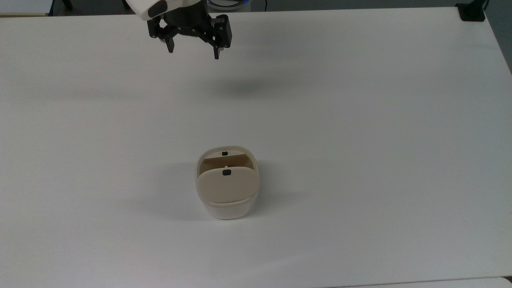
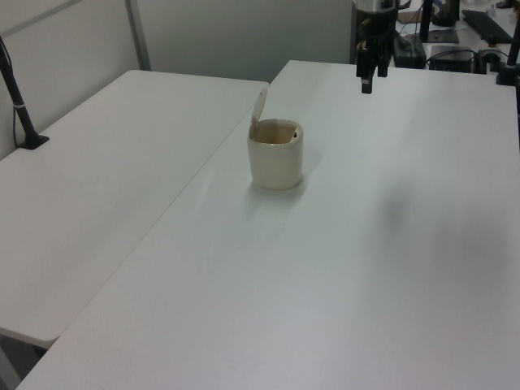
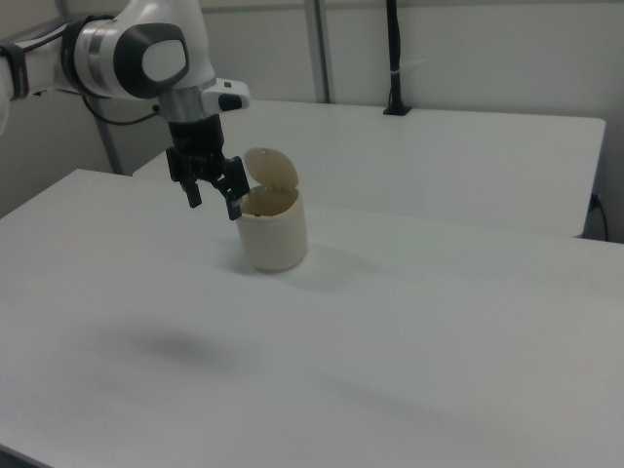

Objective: Close the trash bin

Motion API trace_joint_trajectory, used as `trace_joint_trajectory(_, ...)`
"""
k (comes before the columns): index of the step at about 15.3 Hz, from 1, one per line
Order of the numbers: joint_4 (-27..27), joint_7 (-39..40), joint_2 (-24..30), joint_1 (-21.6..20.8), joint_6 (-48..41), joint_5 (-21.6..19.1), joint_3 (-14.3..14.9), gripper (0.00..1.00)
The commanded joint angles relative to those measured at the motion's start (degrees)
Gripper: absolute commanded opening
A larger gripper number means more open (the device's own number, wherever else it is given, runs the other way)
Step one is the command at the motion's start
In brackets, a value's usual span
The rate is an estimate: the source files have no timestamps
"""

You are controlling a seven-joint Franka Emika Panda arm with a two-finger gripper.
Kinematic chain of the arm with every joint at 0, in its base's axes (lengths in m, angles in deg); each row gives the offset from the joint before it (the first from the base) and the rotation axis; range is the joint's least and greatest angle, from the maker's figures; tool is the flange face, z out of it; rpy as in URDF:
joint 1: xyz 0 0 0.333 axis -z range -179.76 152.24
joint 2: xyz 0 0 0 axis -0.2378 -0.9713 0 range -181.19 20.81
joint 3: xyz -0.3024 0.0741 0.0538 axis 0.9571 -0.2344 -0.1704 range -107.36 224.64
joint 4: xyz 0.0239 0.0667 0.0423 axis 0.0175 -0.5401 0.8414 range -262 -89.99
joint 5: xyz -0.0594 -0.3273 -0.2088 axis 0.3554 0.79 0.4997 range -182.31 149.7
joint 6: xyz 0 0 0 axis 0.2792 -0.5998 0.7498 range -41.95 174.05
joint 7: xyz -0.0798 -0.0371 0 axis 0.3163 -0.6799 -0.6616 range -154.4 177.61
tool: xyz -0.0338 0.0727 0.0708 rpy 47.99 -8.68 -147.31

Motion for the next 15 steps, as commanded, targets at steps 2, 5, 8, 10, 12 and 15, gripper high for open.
trace_joint_trajectory(2, -0.5, -0.6, 0.9, 0.3, 0.3, 0.9, 0.0, 1.00)
trace_joint_trajectory(5, -0.3, -0.6, 0.7, 0.3, 0.4, 0.9, 0.0, 1.00)
trace_joint_trajectory(8, -0.2, -0.2, 0.2, 0.3, 0.4, 1.0, 0.0, 1.00)
trace_joint_trajectory(10, -0.2, -0.1, 0.2, 0.3, 0.5, 0.9, 0.0, 1.00)
trace_joint_trajectory(12, -0.2, 0.8, -0.1, 0.4, 0.5, 0.9, 0.0, 0.99)
trace_joint_trajectory(15, -0.2, 7.4, -0.3, 0.5, 0.7, 0.4, 0.1, 0.56)
